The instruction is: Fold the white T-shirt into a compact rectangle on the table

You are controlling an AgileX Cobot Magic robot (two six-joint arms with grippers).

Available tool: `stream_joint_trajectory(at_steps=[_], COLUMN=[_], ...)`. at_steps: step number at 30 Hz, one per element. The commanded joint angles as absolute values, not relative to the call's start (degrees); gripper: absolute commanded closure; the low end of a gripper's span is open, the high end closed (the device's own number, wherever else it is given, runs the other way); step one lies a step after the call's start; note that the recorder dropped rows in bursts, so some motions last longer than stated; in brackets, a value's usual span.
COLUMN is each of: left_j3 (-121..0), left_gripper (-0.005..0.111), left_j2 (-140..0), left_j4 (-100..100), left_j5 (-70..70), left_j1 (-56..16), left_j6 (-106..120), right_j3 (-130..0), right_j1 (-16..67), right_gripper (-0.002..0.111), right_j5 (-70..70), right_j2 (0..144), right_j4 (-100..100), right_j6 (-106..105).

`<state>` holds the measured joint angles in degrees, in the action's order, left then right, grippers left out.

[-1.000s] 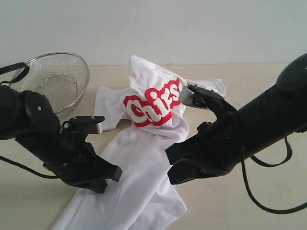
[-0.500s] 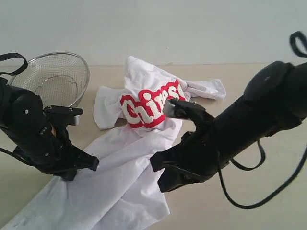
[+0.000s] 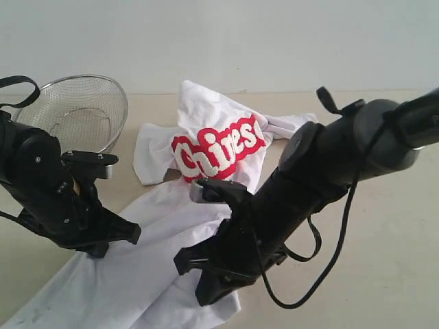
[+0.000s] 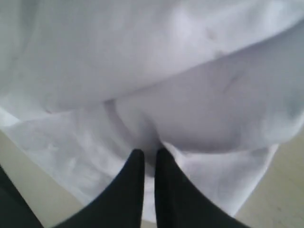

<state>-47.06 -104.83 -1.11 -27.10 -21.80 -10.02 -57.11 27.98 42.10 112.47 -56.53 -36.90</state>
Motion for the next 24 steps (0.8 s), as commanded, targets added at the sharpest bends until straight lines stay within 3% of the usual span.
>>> stream_joint_trajectory(at_steps=[1,16,24], left_j3=[-46.0,-46.0,-46.0], left_gripper=[0.102,0.102,0.102], left_j2=[-106.3,-106.3,-103.6], left_j4=[1.1,1.1,1.0], left_j5=[-29.3,-29.1,-29.2], left_j1=[-21.1,-21.1,-21.1], left_j6=[-10.5,-10.4,-10.4], right_j3=[-57.4,-57.3,-57.3], right_j1=[27.9,27.6,16.8], right_gripper=[0.103,0.103,0.103], right_j5=[40.6,45.7,48.8], right_j2=[113.8,113.8,110.2], right_j4=[-47.9,-10.9,-9.8], right_j6=[-29.8,-1.4,-0.9])
